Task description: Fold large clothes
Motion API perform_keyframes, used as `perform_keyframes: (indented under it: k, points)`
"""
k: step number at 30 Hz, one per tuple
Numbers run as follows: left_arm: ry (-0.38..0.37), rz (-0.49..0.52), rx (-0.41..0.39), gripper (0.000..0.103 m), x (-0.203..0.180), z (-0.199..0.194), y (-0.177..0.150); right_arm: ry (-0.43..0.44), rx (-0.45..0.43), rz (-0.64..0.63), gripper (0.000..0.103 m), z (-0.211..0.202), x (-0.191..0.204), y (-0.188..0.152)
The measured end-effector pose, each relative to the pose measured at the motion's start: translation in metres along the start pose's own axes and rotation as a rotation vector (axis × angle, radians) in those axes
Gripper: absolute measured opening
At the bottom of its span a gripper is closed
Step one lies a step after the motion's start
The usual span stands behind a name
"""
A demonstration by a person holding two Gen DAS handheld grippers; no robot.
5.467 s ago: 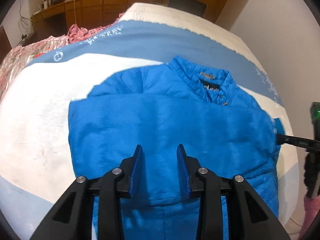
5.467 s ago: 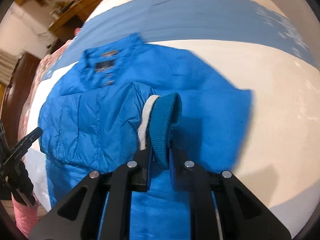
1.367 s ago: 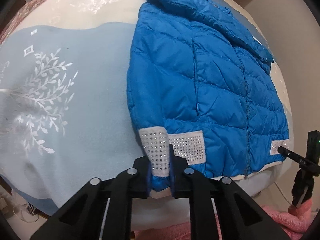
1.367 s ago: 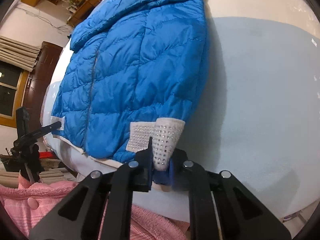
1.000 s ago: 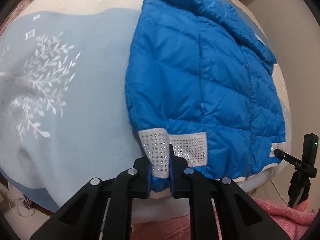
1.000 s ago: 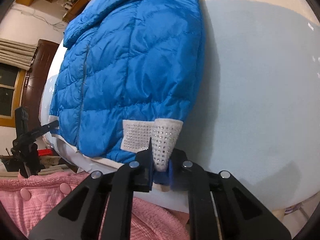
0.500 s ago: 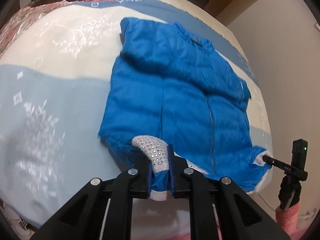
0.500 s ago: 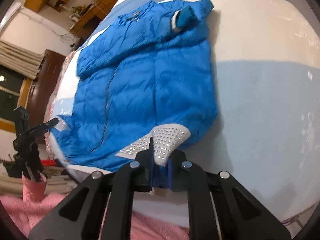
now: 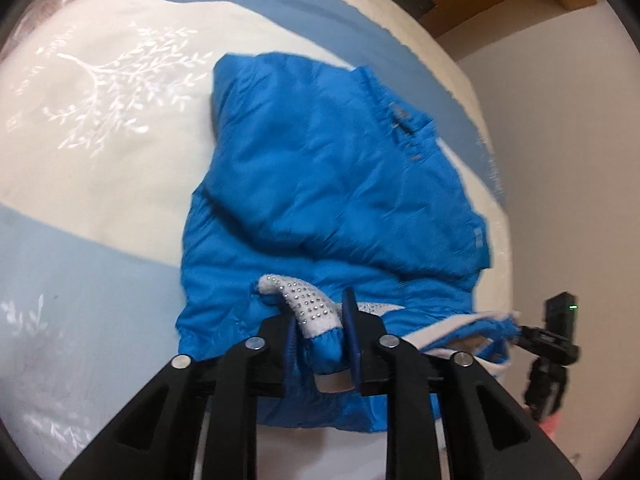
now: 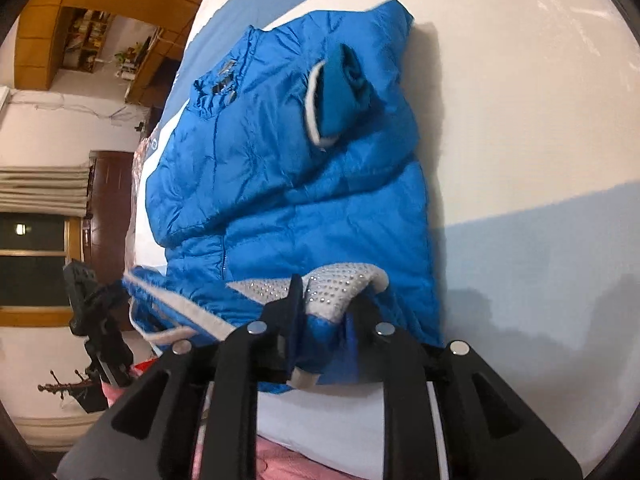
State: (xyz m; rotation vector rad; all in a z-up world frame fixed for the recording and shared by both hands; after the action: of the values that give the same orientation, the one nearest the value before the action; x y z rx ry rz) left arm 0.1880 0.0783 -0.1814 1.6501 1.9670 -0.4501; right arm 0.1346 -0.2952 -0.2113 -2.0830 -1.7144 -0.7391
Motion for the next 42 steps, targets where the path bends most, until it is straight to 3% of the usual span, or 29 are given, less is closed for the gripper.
perform_keyframes:
  k: [3, 5, 8, 13, 18, 24, 32, 37, 39, 42]
  points:
    - [-0.050, -0.007, 0.009, 0.027, -0.008, -0.009, 0.012, 0.017, 0.010, -0.002, 0.023, -0.005, 0.003, 0.008]
    - [-0.036, 0.016, 0.003, 0.027, -0.012, -0.008, 0.019, -0.004, 0.015, -0.012, 0.023, -0.005, 0.004, 0.013]
    - [0.071, 0.046, -0.015, 0.027, -0.013, 0.009, 0.028, -0.091, 0.020, -0.027, 0.022, 0.000, -0.001, 0.021]
    - [0.291, 0.138, -0.078, 0.027, -0.009, 0.041, 0.043, -0.336, 0.017, -0.113, 0.020, 0.024, -0.007, 0.039]
    - [0.430, 0.245, -0.109, 0.026, -0.016, 0.058, 0.050, -0.447, 0.021, -0.167, 0.022, 0.038, -0.008, 0.049]
    - [0.438, 0.255, -0.131, 0.026, -0.018, 0.058, 0.055, -0.487, 0.020, -0.169, 0.022, 0.038, -0.009, 0.049]
    - [0.559, 0.353, -0.156, 0.026, -0.015, 0.084, 0.045, -0.568, 0.021, -0.186, 0.022, 0.058, -0.017, 0.048]
    - [0.537, 0.350, -0.139, 0.026, -0.021, 0.069, 0.044, -0.591, 0.057, -0.236, 0.024, 0.049, -0.005, 0.042]
    - [0.522, 0.347, -0.135, 0.028, -0.025, 0.063, 0.043, -0.563, 0.059, -0.224, 0.026, 0.042, -0.001, 0.040]
    - [0.441, 0.311, -0.121, 0.032, -0.031, 0.046, 0.043, -0.472, 0.048, -0.164, 0.029, 0.024, 0.003, 0.038]
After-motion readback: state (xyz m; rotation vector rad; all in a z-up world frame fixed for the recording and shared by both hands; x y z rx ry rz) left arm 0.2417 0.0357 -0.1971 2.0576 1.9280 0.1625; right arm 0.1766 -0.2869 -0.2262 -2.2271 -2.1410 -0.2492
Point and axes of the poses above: each gripper's, at about its wrist camera, not at the fingertips, and z roughly the way its jaws point, x to its left, y to its top, the point moved 10 cm from there along z, roughly the way its jaws point, and after that the axes turned 8 degrees about -z, right-handed, at the moved point
